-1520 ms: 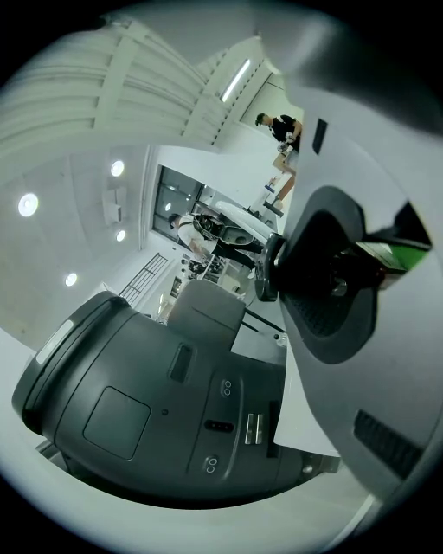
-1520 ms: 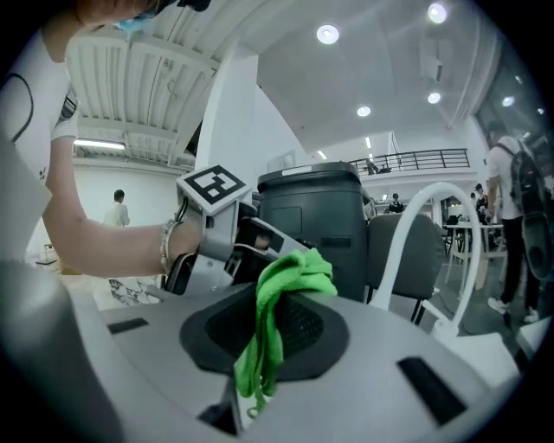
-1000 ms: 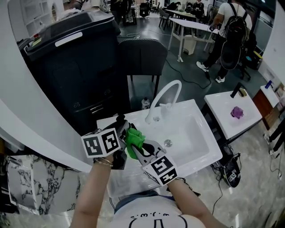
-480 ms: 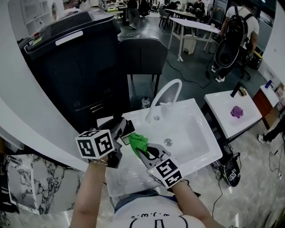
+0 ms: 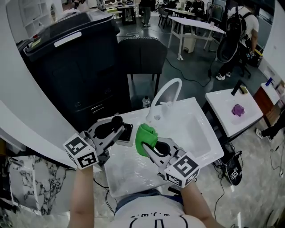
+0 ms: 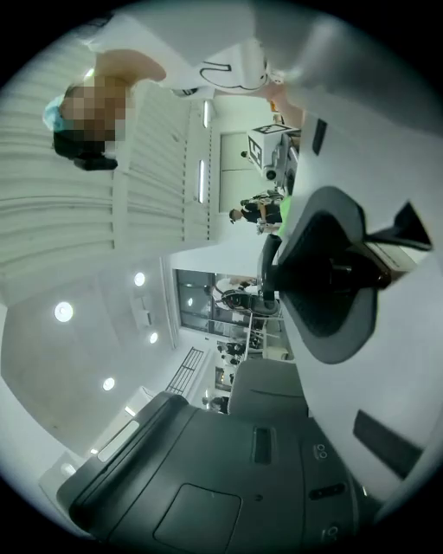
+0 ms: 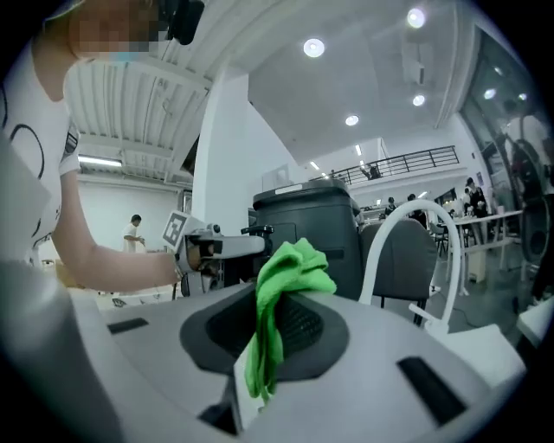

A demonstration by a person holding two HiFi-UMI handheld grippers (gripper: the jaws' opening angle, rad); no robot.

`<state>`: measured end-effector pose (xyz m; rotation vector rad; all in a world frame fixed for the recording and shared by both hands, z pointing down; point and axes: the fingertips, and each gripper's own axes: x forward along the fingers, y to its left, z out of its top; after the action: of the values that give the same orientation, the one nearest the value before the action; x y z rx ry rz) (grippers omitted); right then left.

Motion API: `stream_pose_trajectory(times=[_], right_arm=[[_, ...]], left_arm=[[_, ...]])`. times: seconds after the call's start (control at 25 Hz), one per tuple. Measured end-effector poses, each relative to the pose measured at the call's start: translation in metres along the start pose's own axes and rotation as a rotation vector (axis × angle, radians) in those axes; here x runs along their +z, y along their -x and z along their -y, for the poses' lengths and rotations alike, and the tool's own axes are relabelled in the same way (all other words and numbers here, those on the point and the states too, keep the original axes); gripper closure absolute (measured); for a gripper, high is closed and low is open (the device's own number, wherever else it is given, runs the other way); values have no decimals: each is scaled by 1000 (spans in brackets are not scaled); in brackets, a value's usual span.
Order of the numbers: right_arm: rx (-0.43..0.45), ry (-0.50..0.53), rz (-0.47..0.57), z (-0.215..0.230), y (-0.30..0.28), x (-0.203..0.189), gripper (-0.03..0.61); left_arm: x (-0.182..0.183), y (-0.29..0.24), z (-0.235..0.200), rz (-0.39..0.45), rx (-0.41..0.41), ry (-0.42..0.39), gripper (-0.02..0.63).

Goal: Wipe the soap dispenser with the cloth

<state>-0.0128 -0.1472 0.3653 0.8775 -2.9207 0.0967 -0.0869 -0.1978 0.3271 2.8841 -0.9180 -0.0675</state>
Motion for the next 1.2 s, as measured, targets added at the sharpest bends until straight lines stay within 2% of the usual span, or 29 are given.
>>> stream_pose_trajectory(times=[0.2,0.36,0.6,0.84,0.96,1.2], right_arm=[[57,25,-3,-17,-17,-1,529],[79,18,-12,-23,-25,-6,529],[91,35,-149,-26,-27,-46,529],[90,35,-166,-25,-24,-51,529],[68,6,-129,-17,-16,-40,528],[44,-119,70,6,-8,7,528]], left_arm=[[2,-3,10,-5,-38,-13,523],[5,-3,10,14,-33,-5,523],[15,4,3,86,-17,38,523],[20,4,3,104,-23,42,523],[17,6,5,101,-19,43,523],[2,8,14,73,-23,38,523]])
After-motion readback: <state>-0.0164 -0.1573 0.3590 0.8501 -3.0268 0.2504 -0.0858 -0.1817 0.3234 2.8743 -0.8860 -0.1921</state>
